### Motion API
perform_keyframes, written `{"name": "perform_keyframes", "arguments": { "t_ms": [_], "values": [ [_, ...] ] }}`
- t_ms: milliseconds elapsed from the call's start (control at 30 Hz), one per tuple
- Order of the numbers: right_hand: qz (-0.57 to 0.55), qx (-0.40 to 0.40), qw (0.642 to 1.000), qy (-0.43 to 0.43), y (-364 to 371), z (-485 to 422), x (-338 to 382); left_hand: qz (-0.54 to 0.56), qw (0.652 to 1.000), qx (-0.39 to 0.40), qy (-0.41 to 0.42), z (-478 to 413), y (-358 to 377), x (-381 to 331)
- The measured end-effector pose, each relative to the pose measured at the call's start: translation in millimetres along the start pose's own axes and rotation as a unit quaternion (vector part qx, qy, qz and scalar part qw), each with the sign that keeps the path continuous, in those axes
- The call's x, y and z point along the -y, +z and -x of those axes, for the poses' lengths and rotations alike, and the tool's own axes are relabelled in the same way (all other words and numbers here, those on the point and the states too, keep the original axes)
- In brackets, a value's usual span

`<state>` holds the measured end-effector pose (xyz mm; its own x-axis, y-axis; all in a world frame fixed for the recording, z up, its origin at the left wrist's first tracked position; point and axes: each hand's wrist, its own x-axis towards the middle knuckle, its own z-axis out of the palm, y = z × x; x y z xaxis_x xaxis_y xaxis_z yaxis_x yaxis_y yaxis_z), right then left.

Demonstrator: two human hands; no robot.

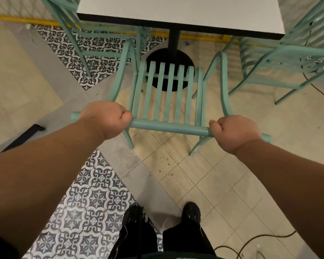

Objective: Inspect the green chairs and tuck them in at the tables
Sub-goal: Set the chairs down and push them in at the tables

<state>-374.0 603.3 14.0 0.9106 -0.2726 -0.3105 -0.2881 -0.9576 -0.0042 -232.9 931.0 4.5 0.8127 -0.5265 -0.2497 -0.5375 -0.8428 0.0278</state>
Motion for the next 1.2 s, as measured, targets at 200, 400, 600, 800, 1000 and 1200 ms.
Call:
{"name": "perform_keyframes", "arguments": {
  "t_ms": [200, 400, 600, 800, 1000, 1200],
  "values": [
    [0.0, -0.006, 1.0, -0.005, -1.1, -2.5, -1.6, 0.0, 1.0, -0.004, 0.01, -2.6, -1.2, 0.5],
    [0.008, -0.006, 1.0, -0.005, -3.5, -16.7, -2.6, 0.002, 1.0, 0.004, -0.011, -17.6, -7.6, 1.2],
    [0.009, -0.013, 1.0, -0.012, -6.9, -24.4, -4.4, -0.011, 1.0, 0.002, -0.024, -25.1, -9.8, -0.8],
    [0.012, -0.014, 1.0, -0.013, -5.5, -28.5, -6.4, -0.011, 1.0, 0.004, -0.024, -27.3, -10.7, -1.4],
    [0.013, -0.021, 1.0, -0.013, -5.4, -31.6, -7.5, -0.008, 1.0, 0.0, -0.019, -28.3, -11.8, -2.5],
    [0.014, -0.021, 0.999, -0.023, -9.5, -33.4, -7.8, -0.005, 1.0, -0.009, -0.024, -29.6, -12.7, -0.5]
  ]
}}
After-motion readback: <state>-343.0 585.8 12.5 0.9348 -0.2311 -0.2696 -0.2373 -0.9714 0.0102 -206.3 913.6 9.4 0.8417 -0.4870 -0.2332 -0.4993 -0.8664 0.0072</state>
